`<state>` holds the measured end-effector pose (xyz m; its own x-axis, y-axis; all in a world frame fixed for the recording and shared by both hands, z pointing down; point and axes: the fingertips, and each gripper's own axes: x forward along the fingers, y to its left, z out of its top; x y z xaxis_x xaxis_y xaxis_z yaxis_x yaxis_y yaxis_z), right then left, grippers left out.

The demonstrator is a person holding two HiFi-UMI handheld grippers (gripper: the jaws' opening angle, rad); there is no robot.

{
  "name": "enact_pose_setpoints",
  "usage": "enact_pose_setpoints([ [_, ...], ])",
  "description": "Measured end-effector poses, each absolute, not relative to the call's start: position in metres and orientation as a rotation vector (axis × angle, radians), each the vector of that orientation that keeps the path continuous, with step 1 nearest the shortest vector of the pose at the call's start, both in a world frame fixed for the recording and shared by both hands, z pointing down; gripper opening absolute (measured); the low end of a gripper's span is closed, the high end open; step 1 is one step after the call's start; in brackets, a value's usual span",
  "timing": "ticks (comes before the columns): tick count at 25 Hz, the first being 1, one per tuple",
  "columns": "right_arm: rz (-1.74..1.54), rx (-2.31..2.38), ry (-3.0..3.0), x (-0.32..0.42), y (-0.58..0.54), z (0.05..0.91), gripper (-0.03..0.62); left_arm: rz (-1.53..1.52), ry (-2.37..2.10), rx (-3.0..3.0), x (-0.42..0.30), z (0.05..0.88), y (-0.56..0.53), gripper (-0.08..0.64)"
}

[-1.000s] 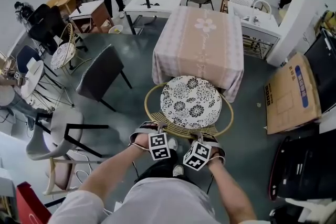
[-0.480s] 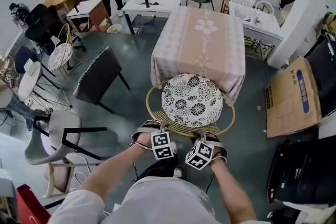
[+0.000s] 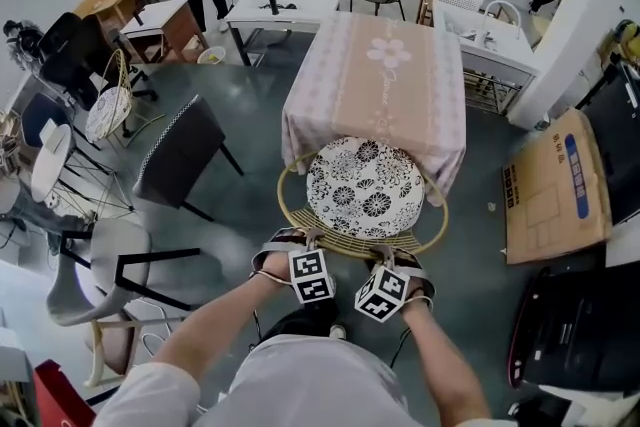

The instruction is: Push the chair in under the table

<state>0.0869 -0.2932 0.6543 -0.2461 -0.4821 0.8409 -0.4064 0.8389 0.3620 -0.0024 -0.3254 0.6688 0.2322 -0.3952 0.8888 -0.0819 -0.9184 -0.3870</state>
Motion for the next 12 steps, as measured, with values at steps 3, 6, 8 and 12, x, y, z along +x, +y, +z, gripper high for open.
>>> enact_pose_setpoints([
  [3, -0.079, 0.682, -1.864, 0.089, -0.304, 0.653, 0.080, -1.736, 0.447, -2.254, 0.001, 0.668, -0.336, 0.110],
  [6, -0.079, 0.690, -1.859, 0.092, -0.315, 0.653, 0.081, -1.734, 0.442, -2.256, 0.003, 0.668, -0.346, 0.110],
  [8, -0.075, 0.687, -1.857, 0.093, -0.321, 0.654, 0.081, -1.735, 0.441, -2.262, 0.004, 0.669, -0.353, 0.110],
  [12, -0.069, 0.689, -1.846, 0.096, -0.333, 0.656, 0.080, -1.726, 0.446, -2.271, 0.007, 0.668, -0.365, 0.112],
])
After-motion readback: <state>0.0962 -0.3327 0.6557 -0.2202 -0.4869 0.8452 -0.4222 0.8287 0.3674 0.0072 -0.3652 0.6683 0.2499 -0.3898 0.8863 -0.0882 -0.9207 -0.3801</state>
